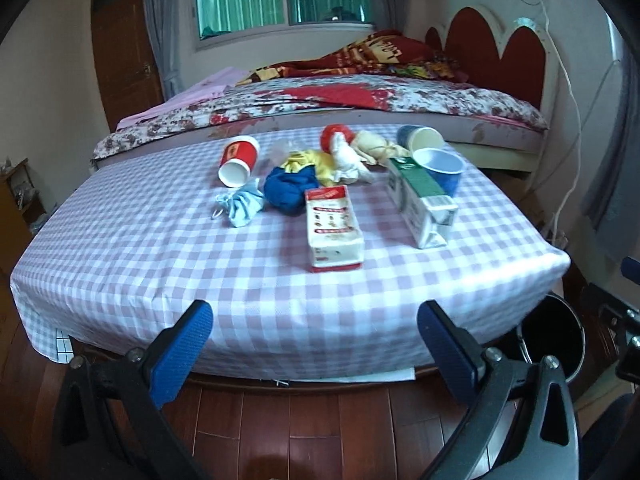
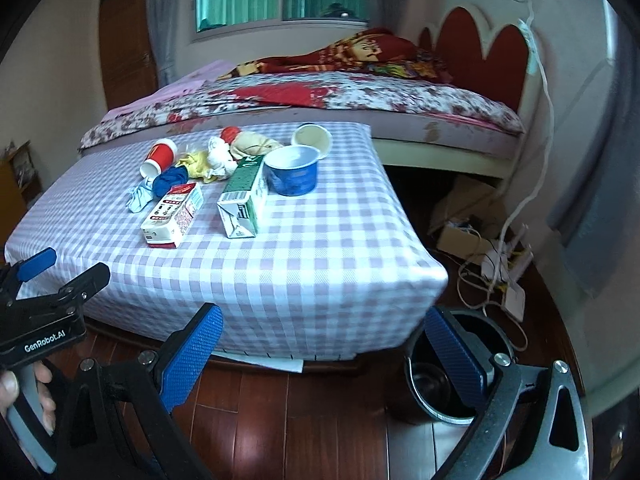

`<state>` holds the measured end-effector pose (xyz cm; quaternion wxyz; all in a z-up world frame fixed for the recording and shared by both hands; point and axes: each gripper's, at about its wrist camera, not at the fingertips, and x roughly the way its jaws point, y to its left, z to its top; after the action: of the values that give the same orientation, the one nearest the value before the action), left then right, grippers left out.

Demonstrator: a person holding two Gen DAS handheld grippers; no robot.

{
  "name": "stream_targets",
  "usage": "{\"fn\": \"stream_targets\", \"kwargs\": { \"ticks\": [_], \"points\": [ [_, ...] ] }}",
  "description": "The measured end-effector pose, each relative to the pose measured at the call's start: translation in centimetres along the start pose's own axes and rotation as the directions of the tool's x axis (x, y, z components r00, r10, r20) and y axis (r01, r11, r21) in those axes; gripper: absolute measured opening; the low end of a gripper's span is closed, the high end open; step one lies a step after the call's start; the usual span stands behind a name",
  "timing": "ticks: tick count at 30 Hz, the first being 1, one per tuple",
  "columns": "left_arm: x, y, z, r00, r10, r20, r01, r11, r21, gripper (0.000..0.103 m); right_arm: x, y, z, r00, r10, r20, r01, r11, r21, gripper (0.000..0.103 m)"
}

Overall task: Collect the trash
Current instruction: 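Grasp the white milk carton with the left tool while the right tool grasps the green carton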

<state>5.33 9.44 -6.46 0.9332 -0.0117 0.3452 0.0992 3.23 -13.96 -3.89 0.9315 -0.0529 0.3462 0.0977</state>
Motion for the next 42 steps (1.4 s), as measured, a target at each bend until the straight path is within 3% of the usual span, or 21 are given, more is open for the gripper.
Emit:
{"fn": "stream_targets", "kwargs": {
  "ticks": [6,12,16,20,24,27,39,42],
  "points": [
    [3.1,-0.1,1.0,1.000,-0.011,-0.002,0.011,1.000,-0.027,0.102,3.0,0.6,1.5,1.000,0.025,-0.001,-0.025,1.000,-0.017,0.099],
    [6.2,-0.3,2.1,0.999,-0.038,-0.022,0.037,0.998,-0.056,0.095,6.8,1.7,2.6,0.998,0.043,-0.036,-0.045,0.998,-0.044,0.097],
    [7.9,0.1,2.5,0.998,-0.049,-0.046,0.046,0.996,-0.074,0.086,8.5,2.3,3.1,0.997,0.058,-0.054,-0.061,0.997,-0.056,0.094],
    [9.1,0.1,2.7,0.997,-0.054,-0.060,0.050,0.996,-0.071,0.084,10.0,2.6,3.8,0.995,0.079,-0.066,-0.083,0.995,-0.055,0.091],
    [10.2,0.1,3.0,0.995,-0.064,-0.073,0.059,0.996,-0.065,0.071,10.8,3.3,4.4,0.992,0.105,-0.066,-0.110,0.992,-0.069,0.091],
    [11.0,0.4,3.1,0.993,-0.088,-0.082,0.082,0.994,-0.070,0.053,11.6,4.1,4.6,0.990,0.121,-0.073,-0.127,0.988,-0.086,0.091],
    [10.2,1.5,3.7,0.994,-0.106,-0.031,0.104,0.993,-0.053,0.051,14.8,6.9,6.1,0.981,0.177,-0.080,-0.185,0.978,-0.102,0.089],
    [10.1,1.4,3.7,0.994,-0.106,-0.030,0.104,0.993,-0.050,0.051,16.0,7.0,6.6,0.979,0.185,-0.091,-0.193,0.977,-0.089,0.077]
  ]
}}
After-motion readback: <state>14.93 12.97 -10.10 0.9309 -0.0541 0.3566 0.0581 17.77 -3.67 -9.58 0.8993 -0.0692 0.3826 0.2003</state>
